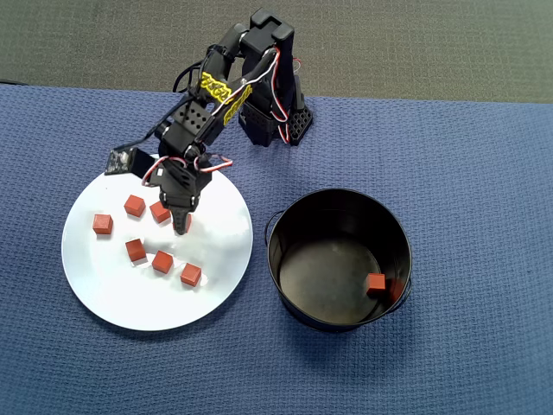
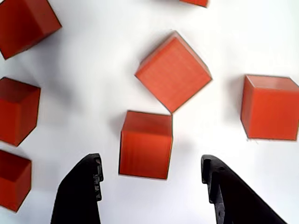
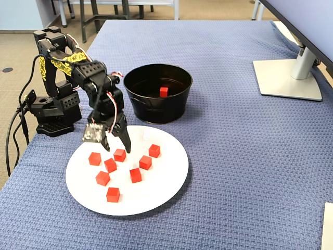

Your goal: Pick up the red cubes from the white plate and place them in the black recipient

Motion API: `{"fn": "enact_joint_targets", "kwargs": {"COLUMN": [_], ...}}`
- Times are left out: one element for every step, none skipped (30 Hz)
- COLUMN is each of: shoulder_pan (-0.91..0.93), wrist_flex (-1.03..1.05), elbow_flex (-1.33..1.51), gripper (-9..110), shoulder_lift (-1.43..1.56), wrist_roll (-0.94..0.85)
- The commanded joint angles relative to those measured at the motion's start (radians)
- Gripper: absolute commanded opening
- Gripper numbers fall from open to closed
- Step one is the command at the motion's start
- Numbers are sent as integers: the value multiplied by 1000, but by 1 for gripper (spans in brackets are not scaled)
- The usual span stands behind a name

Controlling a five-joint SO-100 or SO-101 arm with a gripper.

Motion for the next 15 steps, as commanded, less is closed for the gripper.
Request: {"fn": "enact_joint_targets", "kwargs": {"shoulder_pan": [17,17,17,15,15,15,15,15,15,14,14,14,15,15,17], "wrist_flex": [-35,-41,-55,-64,-69,-71,-71,-72,-75,-77,-80,-83,-84,-84,-84], "elbow_flex": [-25,-25,-21,-20,-20,-21,-23,-25,-25,-25,-23,-23,-23,-23,-23], "gripper": [18,18,18,17,16,15,13,11,9,7,3,0,0,0,0], "shoulder_lift": [-8,-12,-17,-21,-28,-32,-34,-35,-35,-35,-34,-31,-28,-23,-17], "wrist_roll": [-21,-20,-20,-20,-21,-21,-20,-20,-18,-18,-15,-9,-6,-2,5]}}
